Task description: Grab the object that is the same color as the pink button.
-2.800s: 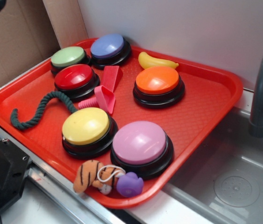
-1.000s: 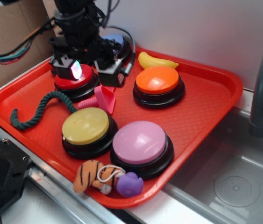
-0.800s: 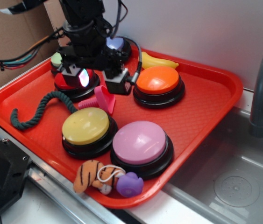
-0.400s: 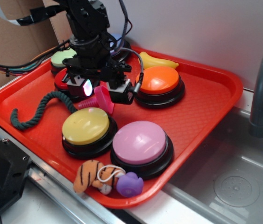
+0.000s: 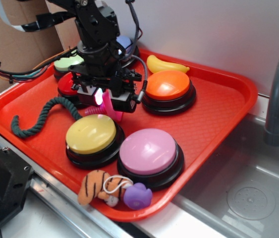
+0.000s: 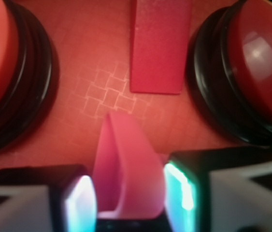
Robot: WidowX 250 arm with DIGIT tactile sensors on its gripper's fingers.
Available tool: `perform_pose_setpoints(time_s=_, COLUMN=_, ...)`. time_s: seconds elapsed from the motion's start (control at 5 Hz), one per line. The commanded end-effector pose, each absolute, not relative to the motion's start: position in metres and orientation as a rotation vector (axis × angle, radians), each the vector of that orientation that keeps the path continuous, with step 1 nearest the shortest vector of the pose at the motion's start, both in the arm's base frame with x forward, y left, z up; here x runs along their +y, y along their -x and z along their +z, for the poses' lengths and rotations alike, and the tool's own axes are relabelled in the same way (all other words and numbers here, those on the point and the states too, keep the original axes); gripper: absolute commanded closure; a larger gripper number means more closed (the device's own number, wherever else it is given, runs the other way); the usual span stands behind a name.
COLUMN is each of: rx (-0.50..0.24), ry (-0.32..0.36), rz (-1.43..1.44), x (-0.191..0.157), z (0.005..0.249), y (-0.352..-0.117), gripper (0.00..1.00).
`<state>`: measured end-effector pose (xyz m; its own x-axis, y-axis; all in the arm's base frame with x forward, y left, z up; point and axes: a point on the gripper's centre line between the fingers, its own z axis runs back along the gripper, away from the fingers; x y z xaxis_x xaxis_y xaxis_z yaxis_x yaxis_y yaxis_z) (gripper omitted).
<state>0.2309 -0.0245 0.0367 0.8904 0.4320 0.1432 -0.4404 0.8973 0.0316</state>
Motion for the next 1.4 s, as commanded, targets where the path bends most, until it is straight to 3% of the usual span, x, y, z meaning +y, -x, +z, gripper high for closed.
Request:
perform_pose_setpoints(time_s=0.0, rx=-0.175, ry=-0.074, rz=0.449, x=-0.022, z=0.045, y=-0.234, gripper=1.00)
perform_pose_setpoints(time_s=0.2, rx=-0.146, ry=-0.087, rz=0.408, x=-0.021, z=0.061, y=-0.234, gripper=1.00)
perform_pose_setpoints(time_s=0.4, rx=-0.085, ry=-0.103, rz=0.344, x=-0.015, z=0.091, y=-0.230, gripper=1.00)
perform_pose_setpoints(time_s=0.8, rx=-0.011, ry=-0.007, rz=0.259, x=0.006, z=0.152, y=-0.209, gripper=1.00)
perform_pose_setpoints(time_s=1.0, rx=-0.019, ry=0.048, rz=0.292, x=0.026, z=0.177, y=-0.190, gripper=1.00)
perform_pose_setpoints(time_s=1.2, rx=-0.089, ry=0.088, rz=0.363, x=0.038, z=0.184, y=-0.178, gripper=1.00)
